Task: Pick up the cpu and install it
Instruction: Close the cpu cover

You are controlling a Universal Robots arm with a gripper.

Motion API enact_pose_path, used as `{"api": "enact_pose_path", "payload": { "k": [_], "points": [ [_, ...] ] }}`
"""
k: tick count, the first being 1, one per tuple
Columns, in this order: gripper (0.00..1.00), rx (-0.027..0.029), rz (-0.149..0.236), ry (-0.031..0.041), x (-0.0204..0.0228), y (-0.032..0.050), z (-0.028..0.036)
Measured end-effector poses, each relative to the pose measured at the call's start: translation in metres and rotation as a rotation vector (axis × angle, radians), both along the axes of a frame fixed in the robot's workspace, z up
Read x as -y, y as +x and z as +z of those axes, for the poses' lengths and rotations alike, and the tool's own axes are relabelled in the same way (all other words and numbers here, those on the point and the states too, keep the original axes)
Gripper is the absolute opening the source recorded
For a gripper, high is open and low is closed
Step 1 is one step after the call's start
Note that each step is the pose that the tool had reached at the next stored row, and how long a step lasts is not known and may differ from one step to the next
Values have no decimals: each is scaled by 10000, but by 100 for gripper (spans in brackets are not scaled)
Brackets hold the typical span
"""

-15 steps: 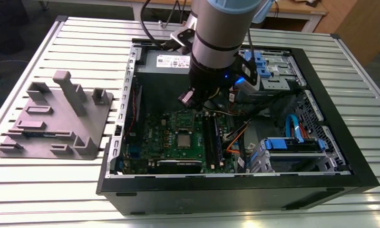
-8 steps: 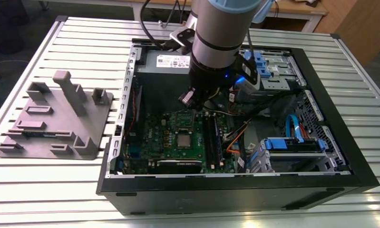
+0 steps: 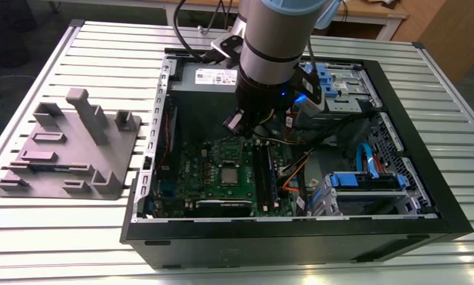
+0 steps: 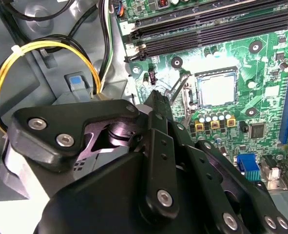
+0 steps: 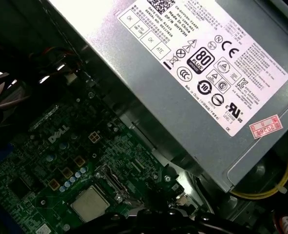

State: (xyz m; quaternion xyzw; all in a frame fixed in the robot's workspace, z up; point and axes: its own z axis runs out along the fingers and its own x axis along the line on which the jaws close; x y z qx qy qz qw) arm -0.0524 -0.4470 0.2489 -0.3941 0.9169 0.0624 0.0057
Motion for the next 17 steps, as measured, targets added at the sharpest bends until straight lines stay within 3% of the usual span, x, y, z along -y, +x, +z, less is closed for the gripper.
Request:
{"api": "enact_pose_path", "payload": {
  "k": [17],
  "points": [
    [10,0,761,4,18,0,35]
  ]
}}
